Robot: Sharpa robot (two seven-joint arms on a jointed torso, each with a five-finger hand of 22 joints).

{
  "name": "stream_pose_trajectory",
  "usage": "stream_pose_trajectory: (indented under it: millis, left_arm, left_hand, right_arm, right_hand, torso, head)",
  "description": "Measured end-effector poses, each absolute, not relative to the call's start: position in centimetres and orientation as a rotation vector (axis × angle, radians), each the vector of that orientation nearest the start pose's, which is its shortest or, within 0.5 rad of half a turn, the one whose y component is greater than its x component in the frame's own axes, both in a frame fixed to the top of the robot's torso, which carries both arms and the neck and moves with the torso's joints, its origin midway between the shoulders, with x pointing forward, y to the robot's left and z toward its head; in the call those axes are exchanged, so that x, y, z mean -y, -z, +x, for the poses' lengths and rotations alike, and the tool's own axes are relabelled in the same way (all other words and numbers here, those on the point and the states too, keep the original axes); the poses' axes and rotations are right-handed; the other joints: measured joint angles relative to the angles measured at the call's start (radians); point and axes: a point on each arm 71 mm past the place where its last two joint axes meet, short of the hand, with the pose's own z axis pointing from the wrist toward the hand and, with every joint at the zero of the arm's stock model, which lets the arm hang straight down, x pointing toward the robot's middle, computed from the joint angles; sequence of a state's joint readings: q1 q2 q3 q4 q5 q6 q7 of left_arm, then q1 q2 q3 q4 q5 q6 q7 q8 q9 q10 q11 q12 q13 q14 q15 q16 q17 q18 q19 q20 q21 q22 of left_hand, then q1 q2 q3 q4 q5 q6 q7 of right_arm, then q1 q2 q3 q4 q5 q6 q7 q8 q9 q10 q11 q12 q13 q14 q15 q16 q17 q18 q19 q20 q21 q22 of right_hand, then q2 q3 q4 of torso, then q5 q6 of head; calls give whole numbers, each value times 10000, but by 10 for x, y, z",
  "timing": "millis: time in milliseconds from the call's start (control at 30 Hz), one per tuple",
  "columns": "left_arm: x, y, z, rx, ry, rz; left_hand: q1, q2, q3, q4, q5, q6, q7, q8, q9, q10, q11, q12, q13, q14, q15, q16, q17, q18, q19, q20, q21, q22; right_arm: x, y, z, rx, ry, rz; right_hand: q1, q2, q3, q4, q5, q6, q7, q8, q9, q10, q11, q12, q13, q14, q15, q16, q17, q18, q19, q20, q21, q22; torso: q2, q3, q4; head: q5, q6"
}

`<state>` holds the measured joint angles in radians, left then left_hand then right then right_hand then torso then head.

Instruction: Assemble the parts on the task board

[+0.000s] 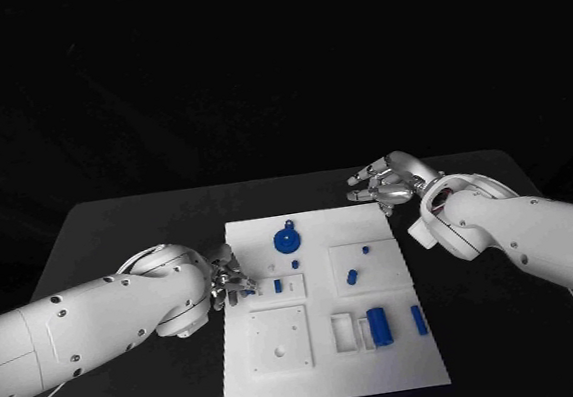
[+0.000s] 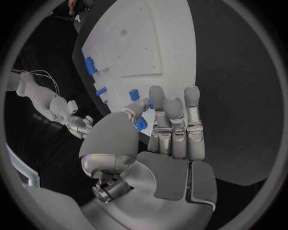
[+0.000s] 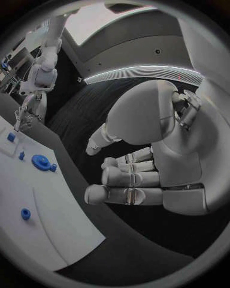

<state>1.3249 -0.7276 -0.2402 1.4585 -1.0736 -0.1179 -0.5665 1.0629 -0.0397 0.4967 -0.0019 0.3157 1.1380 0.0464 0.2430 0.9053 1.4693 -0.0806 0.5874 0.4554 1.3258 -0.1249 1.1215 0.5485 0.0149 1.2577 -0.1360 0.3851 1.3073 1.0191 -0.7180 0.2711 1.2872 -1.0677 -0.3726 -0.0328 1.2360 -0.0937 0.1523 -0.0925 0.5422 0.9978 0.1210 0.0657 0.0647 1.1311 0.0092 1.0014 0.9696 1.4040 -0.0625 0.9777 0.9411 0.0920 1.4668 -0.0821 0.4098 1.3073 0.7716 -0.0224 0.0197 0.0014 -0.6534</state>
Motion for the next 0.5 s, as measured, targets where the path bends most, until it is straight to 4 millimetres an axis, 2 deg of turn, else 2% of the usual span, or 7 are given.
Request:
stream_pose_trajectory:
  millis: [500]
  left_arm:
    - [-184,233,489,-21455,3018,-2013]
  left_hand:
    - [110,2,24,-26,-327,81,-46,-115,-76,15,21,0,22,72,-1,-71,22,0,0,0,0,7]
  right_arm:
    - [228,188,534,-15565,-8520,4799]
  right_hand:
    - [0,0,0,0,0,2,-2,0,0,0,0,0,0,0,0,0,0,1,0,0,0,0]
  torso:
    - [18,11,-12]
  head:
    - [-21,-27]
